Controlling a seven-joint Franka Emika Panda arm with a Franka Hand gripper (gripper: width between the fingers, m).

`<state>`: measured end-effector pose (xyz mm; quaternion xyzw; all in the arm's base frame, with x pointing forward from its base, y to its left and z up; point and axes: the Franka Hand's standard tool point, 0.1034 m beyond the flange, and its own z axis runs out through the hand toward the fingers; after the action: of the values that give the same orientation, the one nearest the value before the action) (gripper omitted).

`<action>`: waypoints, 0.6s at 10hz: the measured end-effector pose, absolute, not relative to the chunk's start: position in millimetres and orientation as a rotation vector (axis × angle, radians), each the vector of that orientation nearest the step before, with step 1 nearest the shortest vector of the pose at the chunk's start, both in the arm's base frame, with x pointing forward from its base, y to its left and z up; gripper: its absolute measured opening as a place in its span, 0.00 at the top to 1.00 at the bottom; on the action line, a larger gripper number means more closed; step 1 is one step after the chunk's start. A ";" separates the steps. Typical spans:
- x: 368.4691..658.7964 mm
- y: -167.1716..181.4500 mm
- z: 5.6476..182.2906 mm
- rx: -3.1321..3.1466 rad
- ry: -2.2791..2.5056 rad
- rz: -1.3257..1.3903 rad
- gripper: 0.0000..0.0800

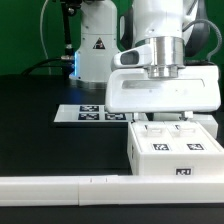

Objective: Assemble cabinet

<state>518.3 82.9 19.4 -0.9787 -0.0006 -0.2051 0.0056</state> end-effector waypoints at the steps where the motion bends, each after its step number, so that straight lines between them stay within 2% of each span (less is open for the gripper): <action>1: 518.3 82.9 19.4 -3.065 -0.009 -0.642 0.52; 2: 518.2 82.4 19.3 -3.066 -0.013 -0.642 0.52; 3: 518.3 81.2 19.3 -3.068 -0.013 -0.642 0.73; 6: 518.2 81.4 19.3 -3.069 -0.020 -0.642 0.73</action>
Offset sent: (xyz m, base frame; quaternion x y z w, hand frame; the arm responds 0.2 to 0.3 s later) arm 0.0000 0.0000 0.0000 0.0000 0.0000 0.0000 1.0000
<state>518.2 81.4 19.3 -0.9788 -0.0065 -0.2048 0.0032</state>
